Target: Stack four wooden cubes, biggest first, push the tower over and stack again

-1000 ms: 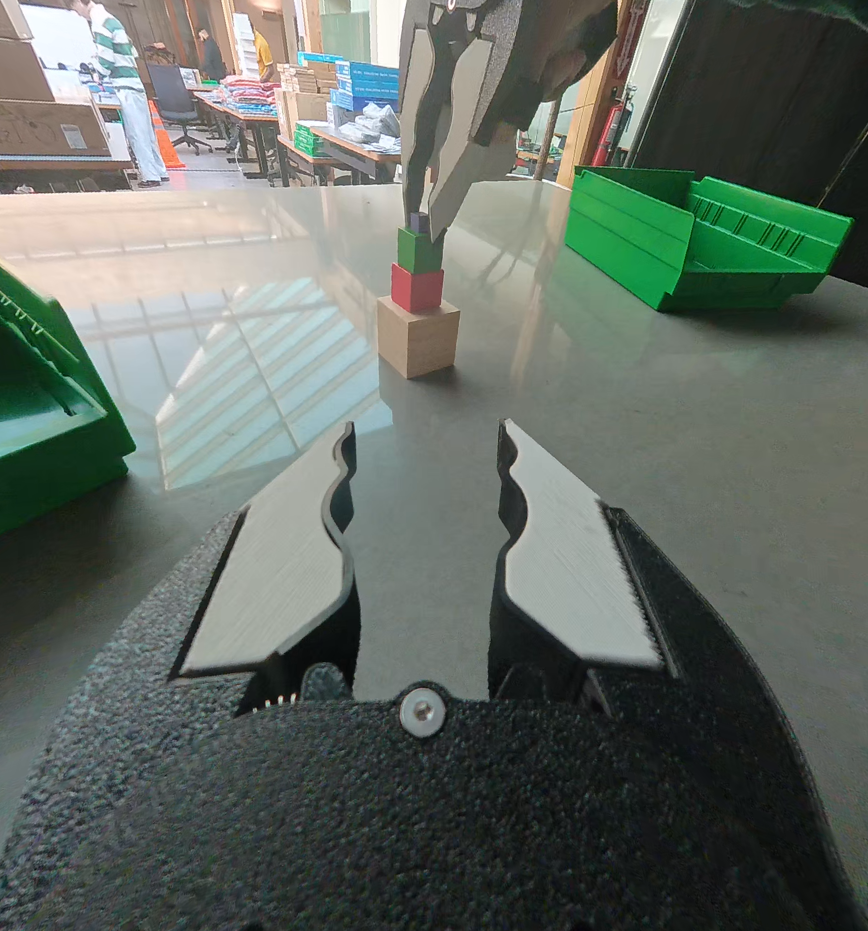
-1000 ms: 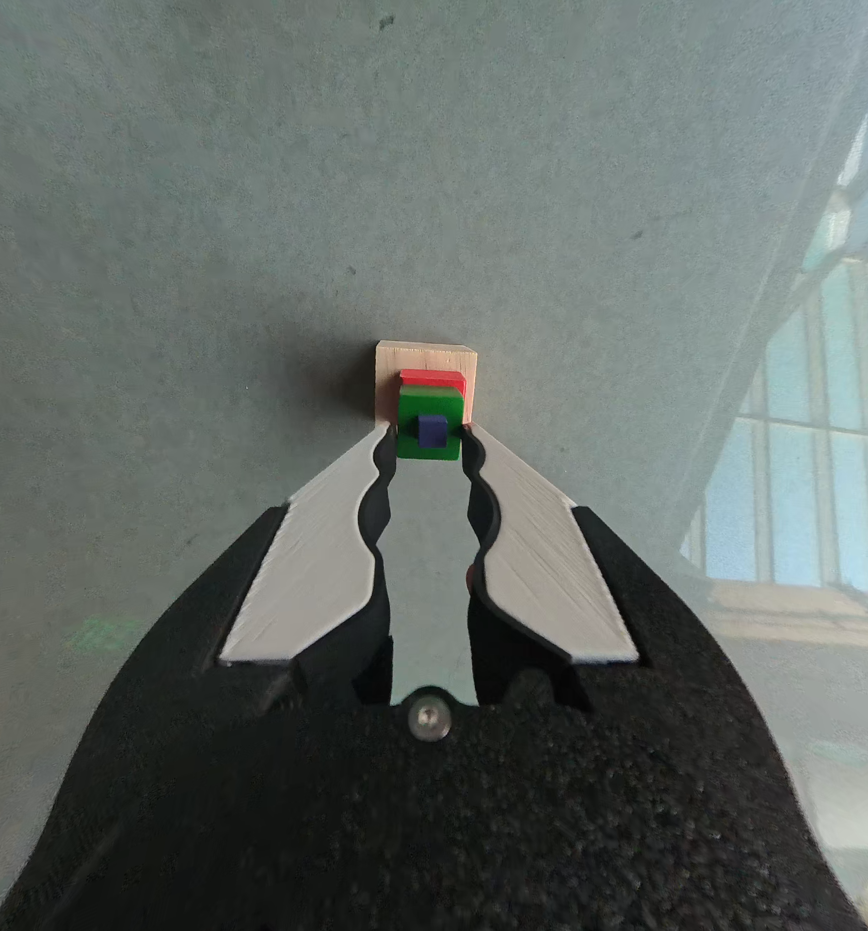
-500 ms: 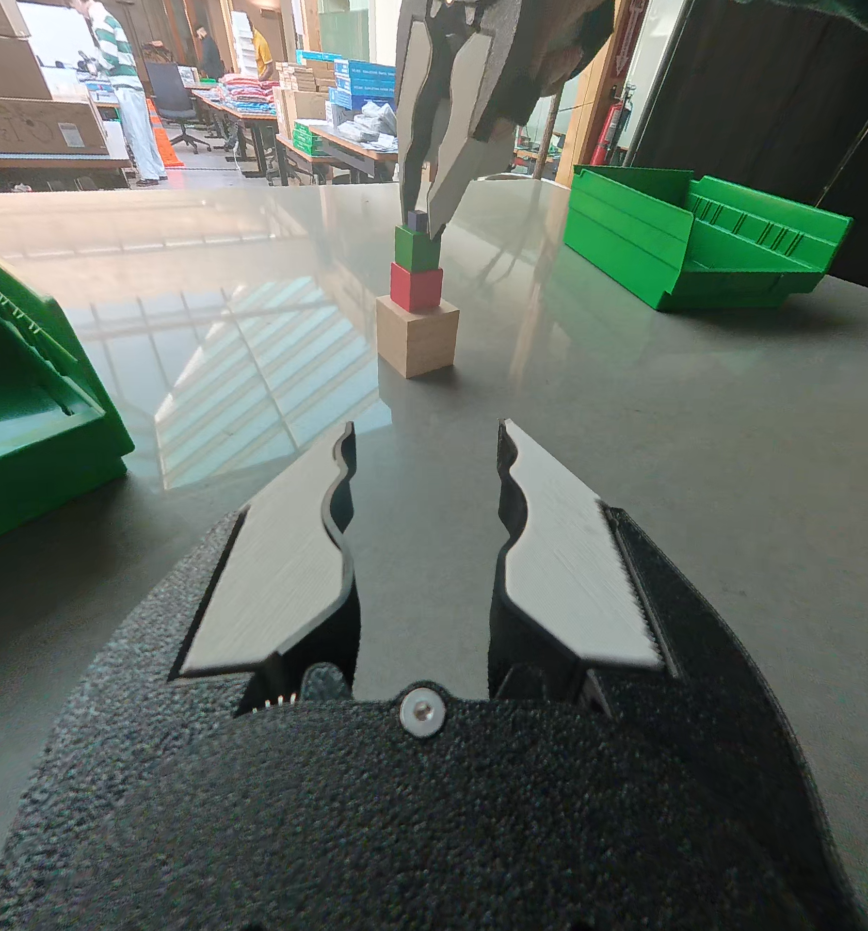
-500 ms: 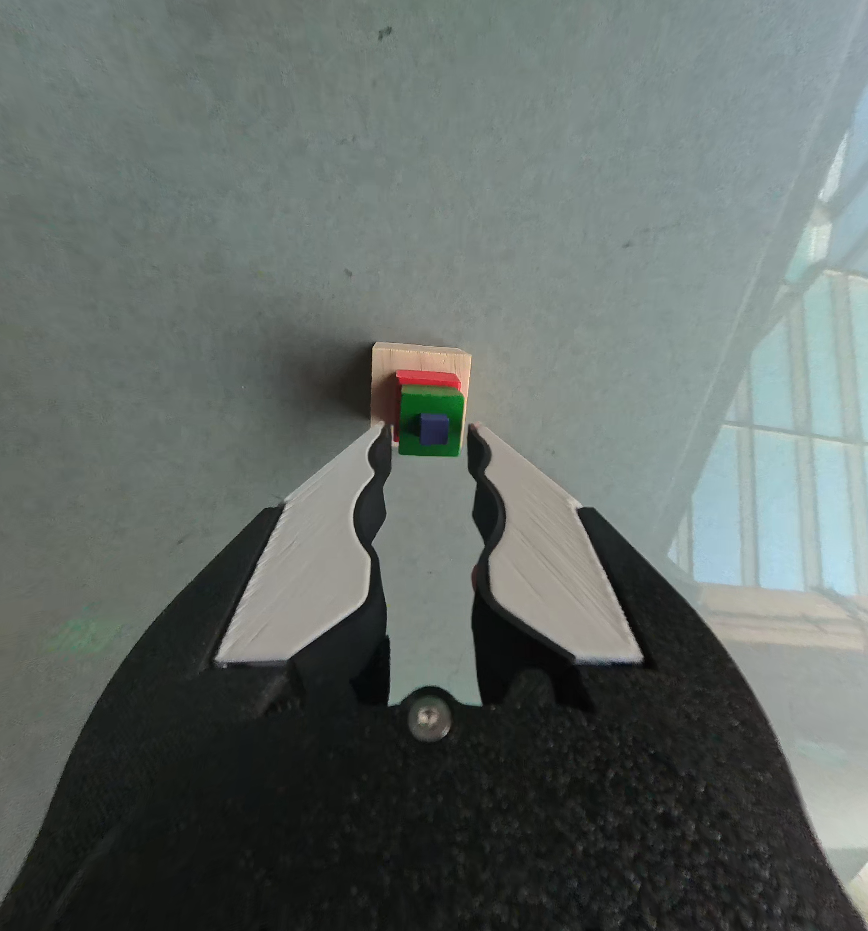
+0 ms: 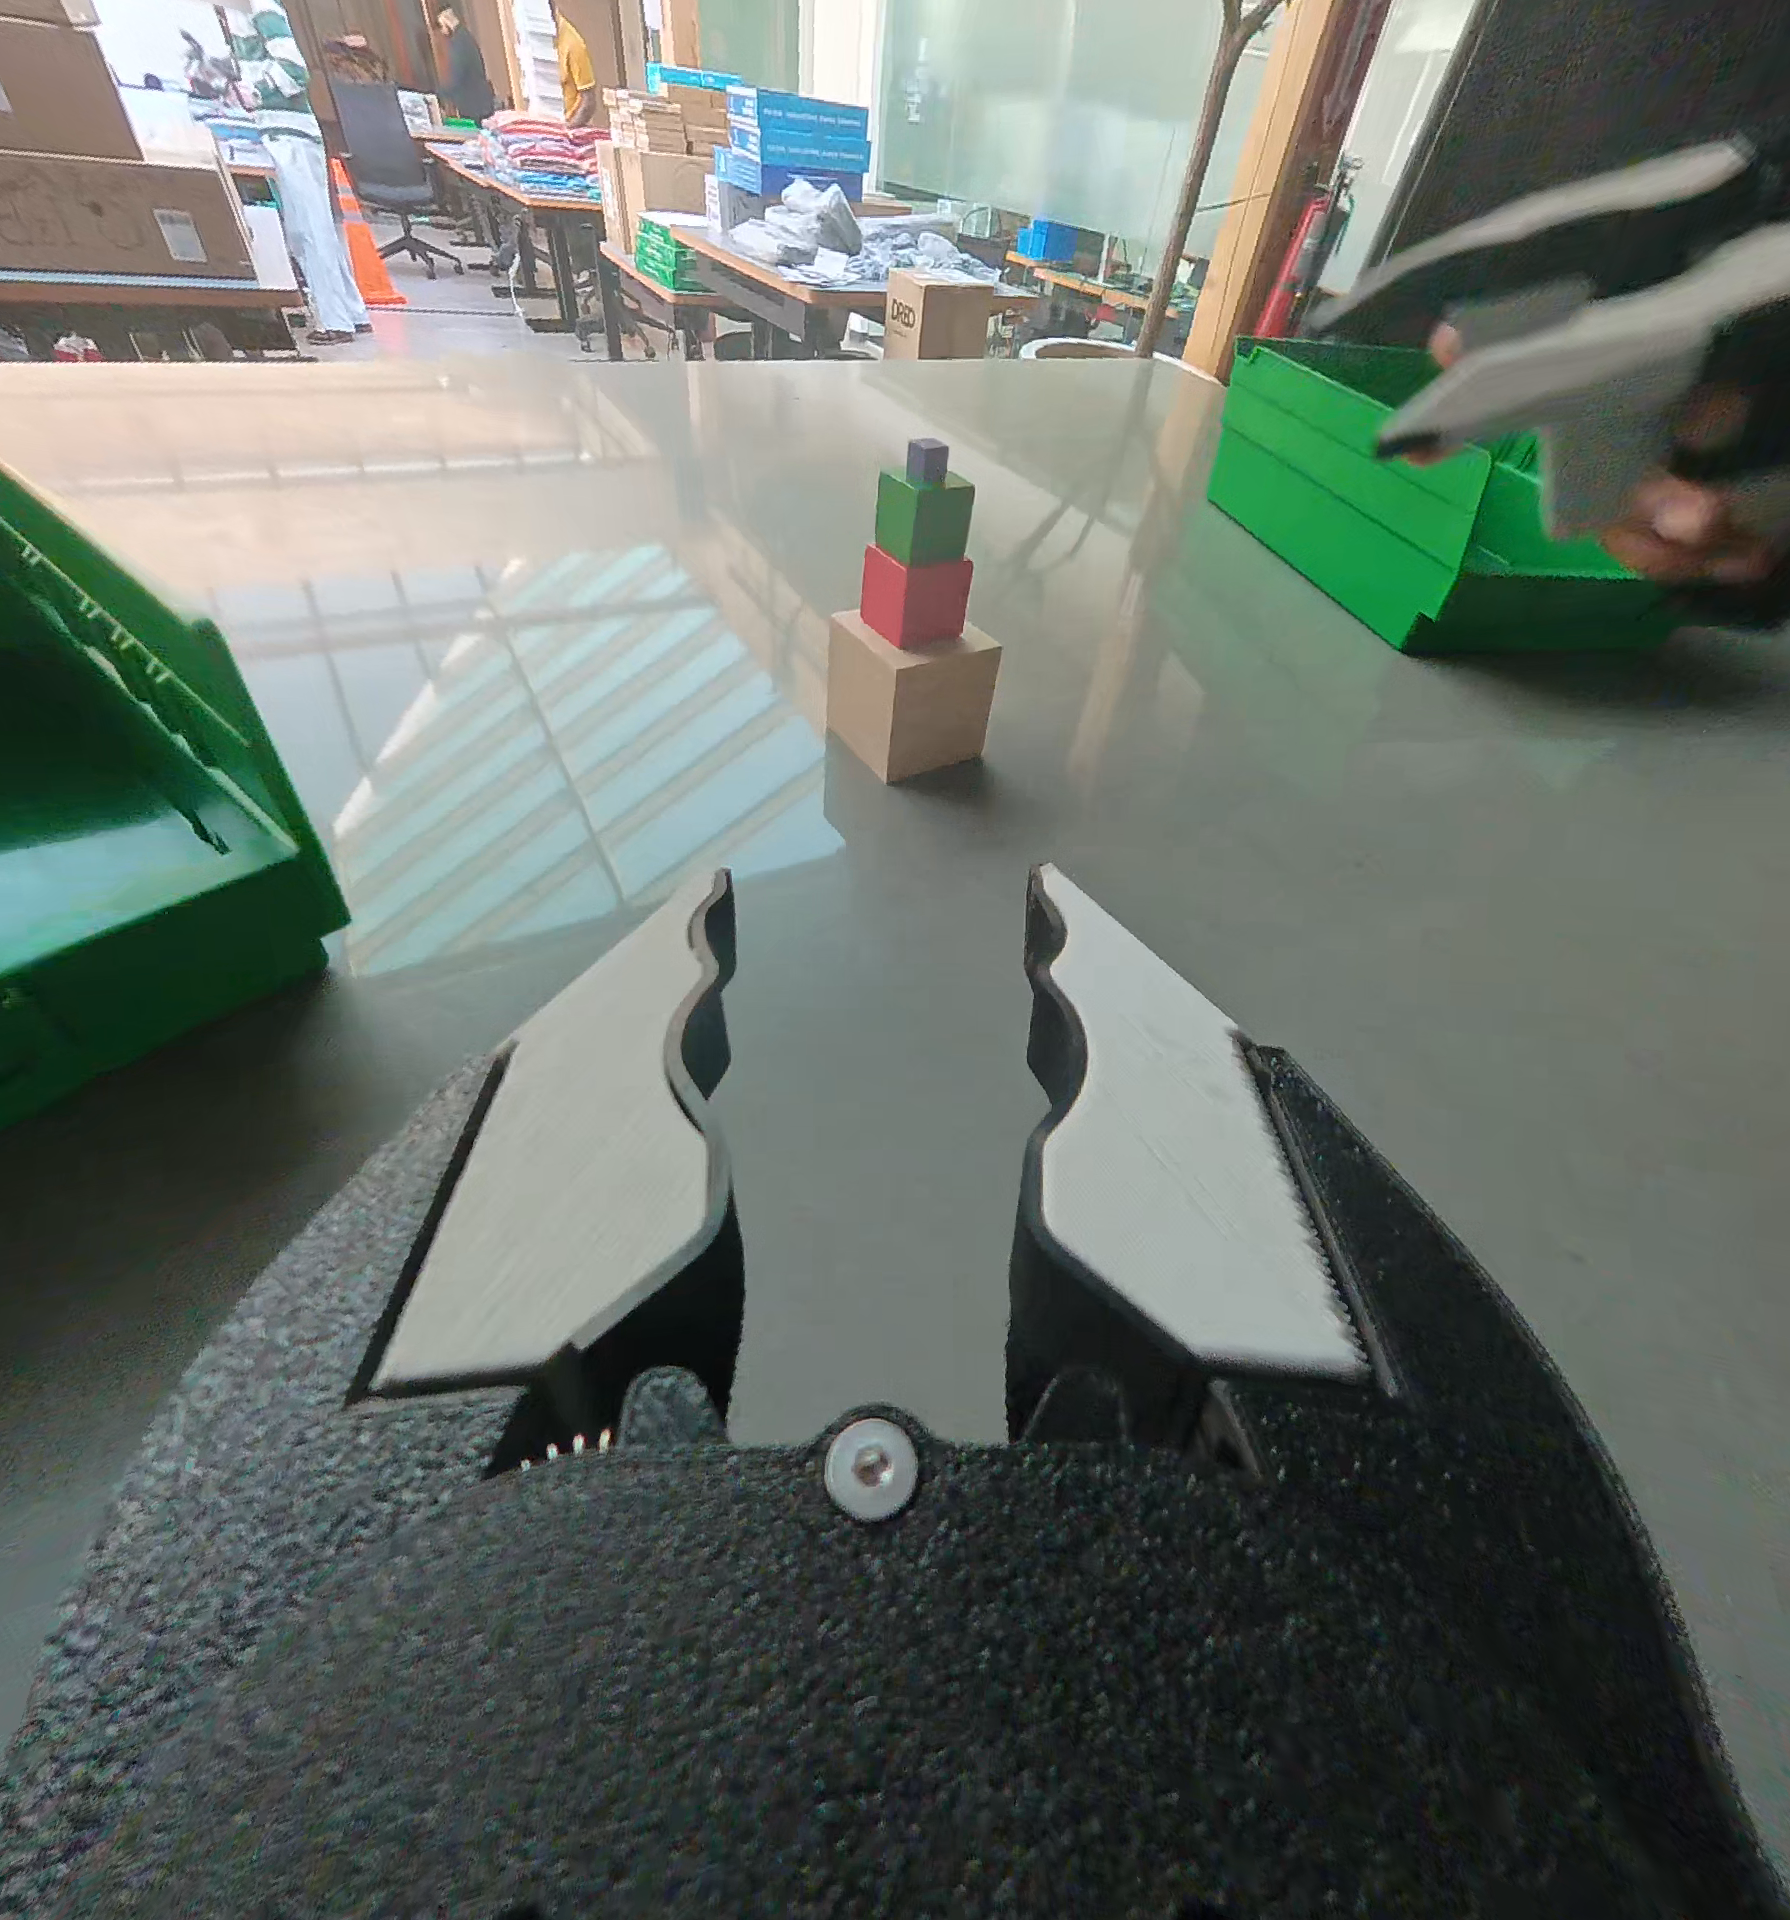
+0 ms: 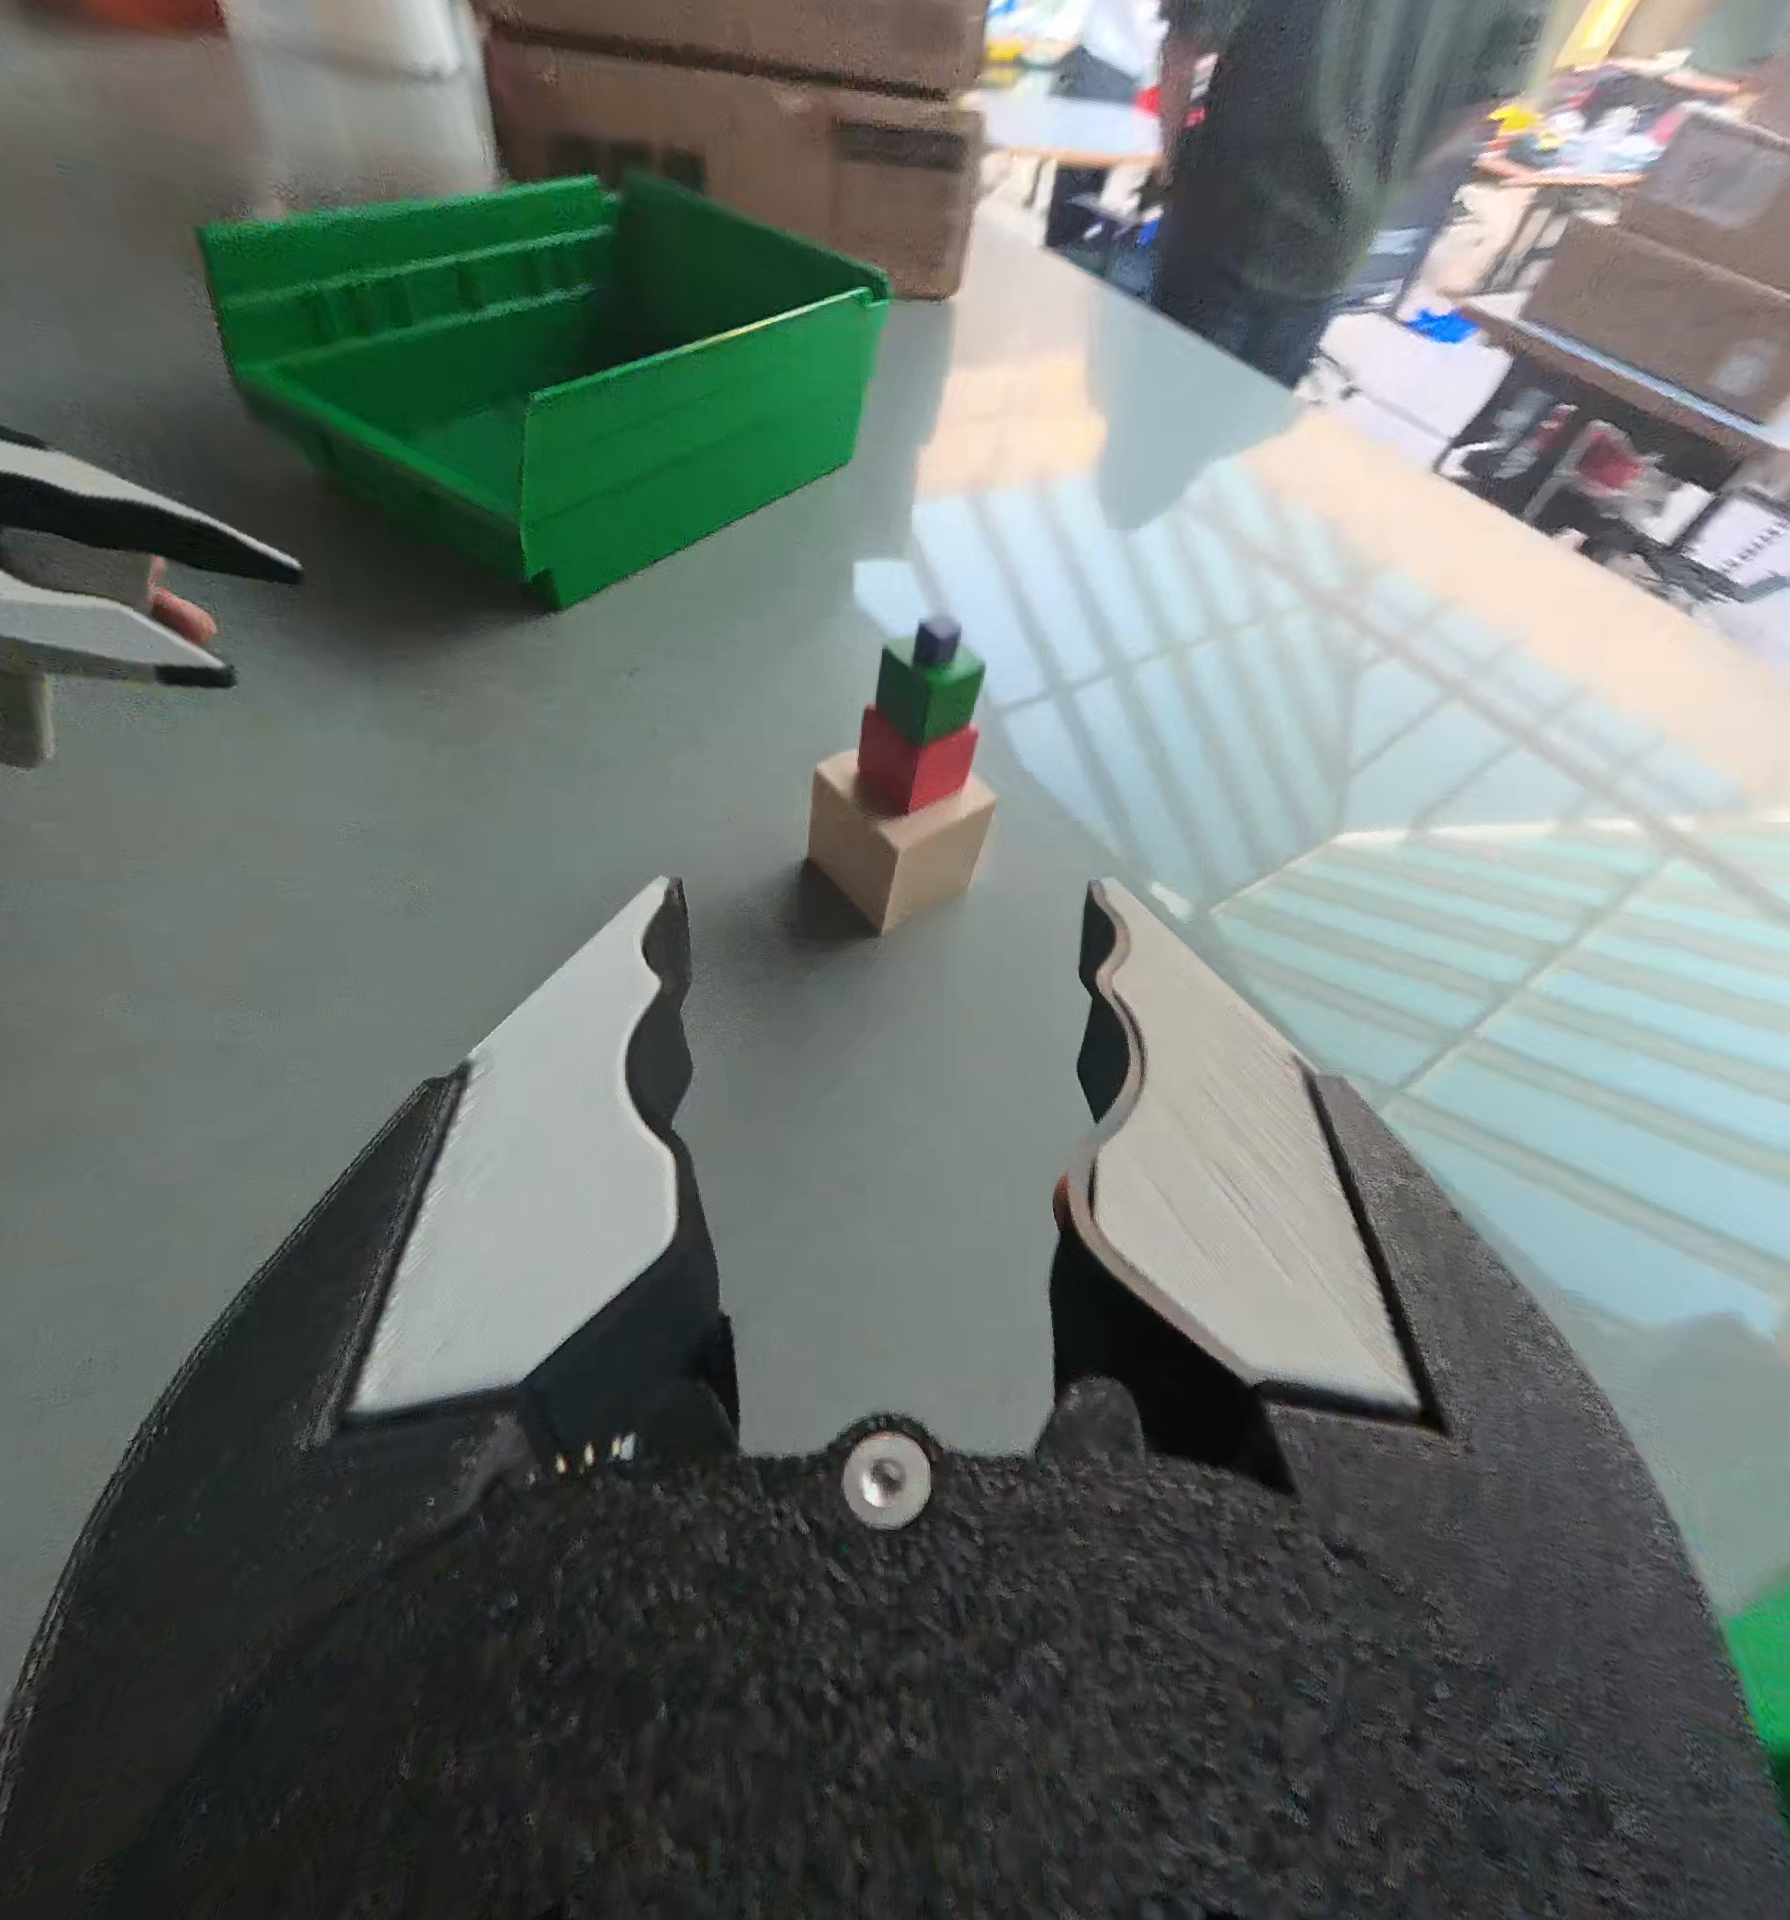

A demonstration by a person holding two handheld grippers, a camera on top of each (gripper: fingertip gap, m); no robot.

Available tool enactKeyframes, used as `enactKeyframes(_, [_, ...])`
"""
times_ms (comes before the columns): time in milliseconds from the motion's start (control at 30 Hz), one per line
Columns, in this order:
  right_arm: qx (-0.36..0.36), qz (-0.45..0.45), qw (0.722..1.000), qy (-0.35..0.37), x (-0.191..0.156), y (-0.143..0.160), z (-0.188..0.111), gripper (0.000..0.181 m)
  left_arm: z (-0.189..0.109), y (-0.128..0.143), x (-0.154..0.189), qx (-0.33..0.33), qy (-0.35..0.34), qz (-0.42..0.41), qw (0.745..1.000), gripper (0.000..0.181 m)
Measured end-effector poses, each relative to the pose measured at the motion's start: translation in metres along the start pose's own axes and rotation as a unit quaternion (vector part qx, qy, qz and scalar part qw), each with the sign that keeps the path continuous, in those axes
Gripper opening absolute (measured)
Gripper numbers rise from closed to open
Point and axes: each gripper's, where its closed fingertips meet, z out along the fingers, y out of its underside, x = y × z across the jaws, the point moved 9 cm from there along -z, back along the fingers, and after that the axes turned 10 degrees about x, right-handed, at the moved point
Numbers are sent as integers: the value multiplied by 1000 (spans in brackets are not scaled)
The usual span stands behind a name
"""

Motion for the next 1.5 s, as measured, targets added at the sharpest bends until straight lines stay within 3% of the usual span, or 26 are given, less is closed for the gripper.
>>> enactKeyframes(133, [40,71,993,81,-28,33,-48,81,7,-4,0,1,7,-8,1000,57])
enactKeyframes(300, [53,97,982,151,-53,55,-93,87,15,-1,1,2,-5,1,1000,62])
enactKeyframes(600, [35,103,979,175,-52,77,-122,89,27,7,14,-6,-34,6,999,61])
enactKeyframes(667, [41,109,976,183,-47,80,-128,87,31,8,14,-9,-64,12,998,45])
enactKeyframes(767, [51,116,972,198,-41,83,-140,85,40,6,7,-13,-109,17,994,0])
enactKeyframes(967, [58,112,965,231,-31,89,-171,85,72,1,-23,-33,-183,50,981,0])
enactKeyframes(1133, [75,122,954,264,-23,93,-205,85,139,3,-40,-90,-188,89,974,0])
enactKeyframes(1200, [80,125,950,274,-21,95,-214,85,179,5,-27,-117,-152,117,974,0])
enactKeyframes(1333, [89,128,944,290,-13,97,-225,85,247,-3,50,-116,-49,247,961,0])
enactKeyframes(1433, [96,130,941,297,-8,98,-230,84,266,-1,92,-106,-18,301,947,0])
enactKeyframes(1500, [100,134,939,300,-4,100,-231,84,265,2,104,-105,6,284,953,0])
